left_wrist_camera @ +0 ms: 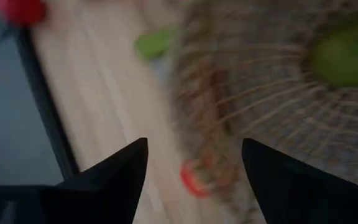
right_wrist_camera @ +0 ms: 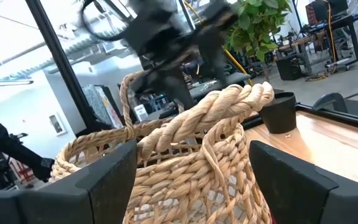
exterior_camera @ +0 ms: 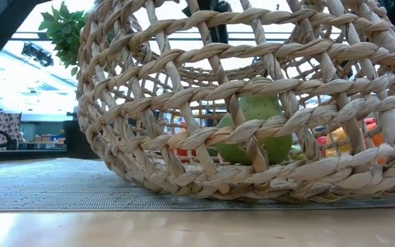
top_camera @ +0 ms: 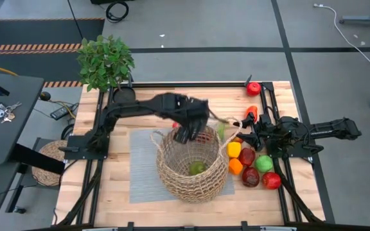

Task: Build produce basket
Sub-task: Put the red apple into the basket

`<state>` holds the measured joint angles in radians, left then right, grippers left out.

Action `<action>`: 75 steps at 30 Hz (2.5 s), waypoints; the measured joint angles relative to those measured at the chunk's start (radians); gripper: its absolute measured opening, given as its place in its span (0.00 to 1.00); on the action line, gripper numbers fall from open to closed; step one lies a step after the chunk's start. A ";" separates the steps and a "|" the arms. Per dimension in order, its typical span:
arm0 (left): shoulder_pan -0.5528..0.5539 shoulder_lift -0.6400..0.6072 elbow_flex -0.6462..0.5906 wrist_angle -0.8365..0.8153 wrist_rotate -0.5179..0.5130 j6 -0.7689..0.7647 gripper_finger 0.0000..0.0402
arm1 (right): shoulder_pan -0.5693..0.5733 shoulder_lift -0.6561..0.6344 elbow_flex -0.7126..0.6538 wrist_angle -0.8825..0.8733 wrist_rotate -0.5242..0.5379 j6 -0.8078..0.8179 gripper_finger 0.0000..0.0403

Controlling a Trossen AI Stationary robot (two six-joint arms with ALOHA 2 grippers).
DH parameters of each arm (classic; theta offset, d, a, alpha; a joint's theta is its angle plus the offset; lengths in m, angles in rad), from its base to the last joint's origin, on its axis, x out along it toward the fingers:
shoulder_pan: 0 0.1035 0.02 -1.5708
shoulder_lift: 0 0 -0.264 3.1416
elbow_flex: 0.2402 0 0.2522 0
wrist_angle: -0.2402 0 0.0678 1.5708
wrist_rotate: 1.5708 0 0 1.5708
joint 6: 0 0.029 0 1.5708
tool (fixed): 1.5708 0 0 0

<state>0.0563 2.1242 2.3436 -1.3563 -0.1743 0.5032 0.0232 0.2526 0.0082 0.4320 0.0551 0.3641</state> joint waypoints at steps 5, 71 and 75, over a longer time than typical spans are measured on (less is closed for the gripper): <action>0.142 0.001 -0.033 -0.016 -0.010 -0.099 0.61 | 0.000 0.001 0.000 0.000 0.000 0.000 0.78; 0.318 -0.443 -1.554 1.601 0.521 -0.335 0.79 | 0.000 0.001 0.000 0.000 -0.003 0.000 0.78; 0.312 -0.405 -1.554 1.600 0.516 -0.333 0.79 | 0.000 0.001 0.000 0.000 -0.004 0.000 0.78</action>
<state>0.3680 1.7191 0.7899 0.2435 0.3421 0.1705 0.0235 0.2535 0.0082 0.4320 0.0513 0.3641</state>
